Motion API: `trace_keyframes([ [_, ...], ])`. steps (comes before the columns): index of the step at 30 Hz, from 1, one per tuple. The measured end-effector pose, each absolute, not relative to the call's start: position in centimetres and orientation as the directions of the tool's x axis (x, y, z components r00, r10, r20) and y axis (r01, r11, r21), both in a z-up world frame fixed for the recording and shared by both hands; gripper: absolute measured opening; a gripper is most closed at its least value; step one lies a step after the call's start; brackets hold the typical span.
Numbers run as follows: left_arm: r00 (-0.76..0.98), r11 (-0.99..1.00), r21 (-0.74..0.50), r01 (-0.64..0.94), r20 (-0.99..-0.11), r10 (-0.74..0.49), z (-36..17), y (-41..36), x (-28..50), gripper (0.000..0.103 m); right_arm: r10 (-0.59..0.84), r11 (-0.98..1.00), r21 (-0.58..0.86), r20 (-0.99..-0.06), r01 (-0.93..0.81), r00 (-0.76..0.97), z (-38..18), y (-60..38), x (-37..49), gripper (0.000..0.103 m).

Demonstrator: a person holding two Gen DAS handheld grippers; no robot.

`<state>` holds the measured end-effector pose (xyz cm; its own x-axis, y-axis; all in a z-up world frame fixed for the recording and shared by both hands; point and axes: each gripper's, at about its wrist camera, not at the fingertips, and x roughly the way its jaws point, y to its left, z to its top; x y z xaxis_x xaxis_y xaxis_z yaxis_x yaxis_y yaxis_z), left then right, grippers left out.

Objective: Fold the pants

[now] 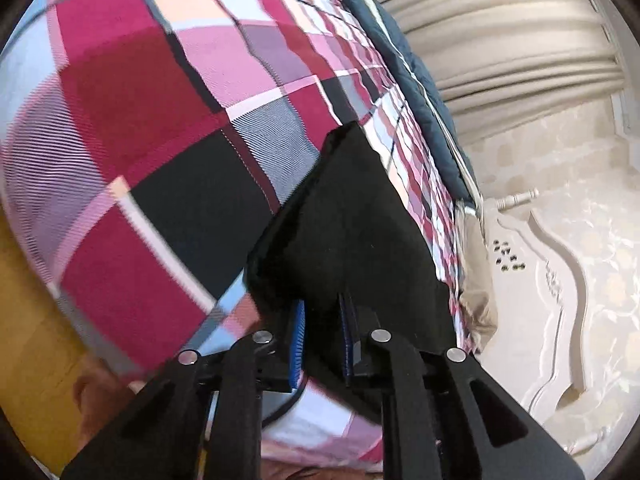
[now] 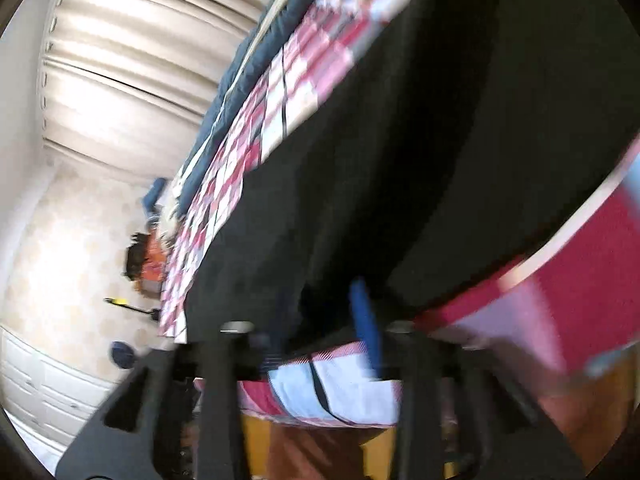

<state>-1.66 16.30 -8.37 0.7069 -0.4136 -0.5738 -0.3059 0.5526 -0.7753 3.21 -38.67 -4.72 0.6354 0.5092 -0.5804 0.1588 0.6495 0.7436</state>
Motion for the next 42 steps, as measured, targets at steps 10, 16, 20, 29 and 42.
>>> trace_keyframes([
  [10, 0.715, 0.815, -0.533, -0.229, -0.660, -0.231, -1.6, 10.4, -1.2, 0.078, -0.088, 0.875, 0.221, -0.802, 0.431, 0.591, 3.6, -53.9, 18.6, 0.085],
  [16, 0.643, 0.781, -0.593, -0.197, -0.679, -0.353, -3.0, 7.0, 2.3, 0.078, -0.204, 0.856, 0.017, -0.907, 0.516, 0.369, 0.4, -57.6, 29.0, 0.085],
  [20, 0.618, 0.760, -0.614, -0.210, -0.686, -0.384, -4.0, 6.0, 2.9, 0.078, -0.092, 0.878, 0.160, -0.869, 0.451, 0.486, 1.2, -60.0, 26.9, 0.085],
  [29, 0.663, 0.806, -0.575, -0.140, -0.659, -0.355, -2.3, 4.8, 4.0, 0.082, -0.043, 0.901, 0.202, -0.840, 0.385, 0.541, 1.1, -72.3, 14.5, 0.085],
  [42, 0.618, 0.811, -0.566, -0.149, -0.694, -0.370, -3.3, 0.9, 5.4, 0.083, 0.001, 0.935, 0.184, -0.855, 0.302, 0.519, -1.7, -74.1, 12.1, 0.014],
])
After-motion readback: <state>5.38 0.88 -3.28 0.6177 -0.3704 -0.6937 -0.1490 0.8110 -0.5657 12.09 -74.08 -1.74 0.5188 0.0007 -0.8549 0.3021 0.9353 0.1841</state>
